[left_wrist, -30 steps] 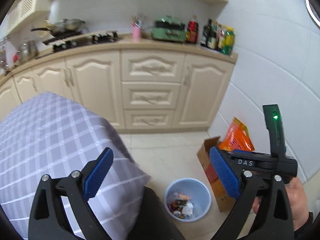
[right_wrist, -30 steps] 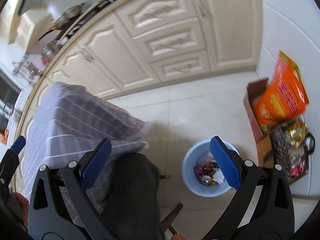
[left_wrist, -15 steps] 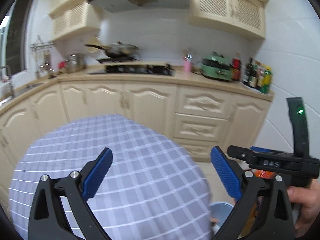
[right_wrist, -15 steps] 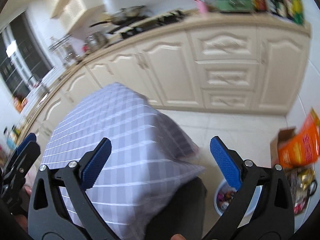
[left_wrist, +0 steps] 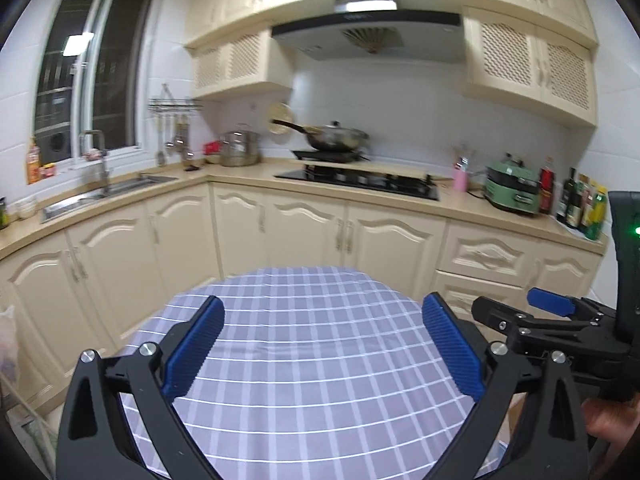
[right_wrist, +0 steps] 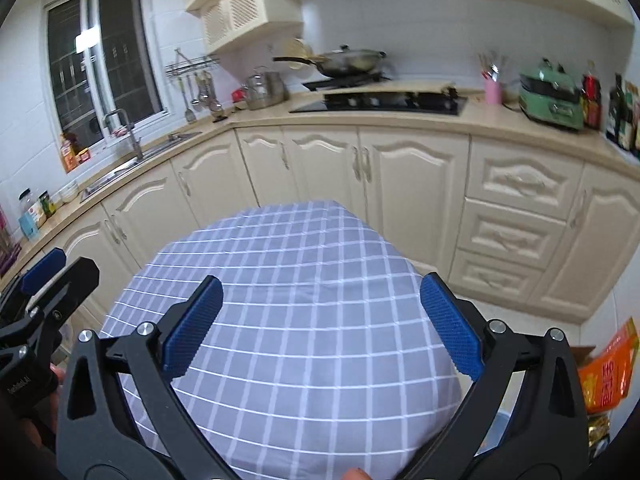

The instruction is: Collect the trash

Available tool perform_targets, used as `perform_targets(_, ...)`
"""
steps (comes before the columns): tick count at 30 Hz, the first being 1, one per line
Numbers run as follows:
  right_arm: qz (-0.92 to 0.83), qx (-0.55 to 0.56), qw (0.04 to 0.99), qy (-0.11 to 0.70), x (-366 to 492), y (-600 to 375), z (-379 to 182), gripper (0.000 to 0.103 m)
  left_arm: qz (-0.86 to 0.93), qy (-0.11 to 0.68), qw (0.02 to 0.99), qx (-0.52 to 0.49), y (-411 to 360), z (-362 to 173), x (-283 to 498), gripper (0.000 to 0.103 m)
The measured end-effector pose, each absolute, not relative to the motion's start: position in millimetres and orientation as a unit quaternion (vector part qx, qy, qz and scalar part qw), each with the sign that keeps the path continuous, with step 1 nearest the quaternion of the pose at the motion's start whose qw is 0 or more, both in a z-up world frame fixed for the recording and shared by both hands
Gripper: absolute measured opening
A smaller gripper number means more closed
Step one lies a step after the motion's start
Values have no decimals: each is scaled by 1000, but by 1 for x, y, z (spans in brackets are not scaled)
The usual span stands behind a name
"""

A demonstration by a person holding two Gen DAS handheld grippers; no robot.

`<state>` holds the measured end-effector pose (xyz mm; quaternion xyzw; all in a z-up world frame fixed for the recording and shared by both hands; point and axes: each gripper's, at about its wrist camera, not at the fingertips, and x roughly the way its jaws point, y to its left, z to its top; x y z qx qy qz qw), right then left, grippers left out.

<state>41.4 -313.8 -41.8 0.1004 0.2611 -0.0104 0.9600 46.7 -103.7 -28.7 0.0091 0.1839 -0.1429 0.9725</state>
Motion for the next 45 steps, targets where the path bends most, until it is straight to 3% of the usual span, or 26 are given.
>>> perform_targets(13, 13, 56, 975, 213, 45, -240, -11, 97, -30, 106, 994, 2, -21, -4, 21, 98)
perform_targets(21, 25, 47, 980, 192, 46, -218, 1, 97, -15, 102, 995, -17, 7, 0, 15, 98)
perform_targets(45, 24, 56, 982, 178, 39, -221, 4, 97, -37, 110, 993, -32, 4, 8, 14, 99)
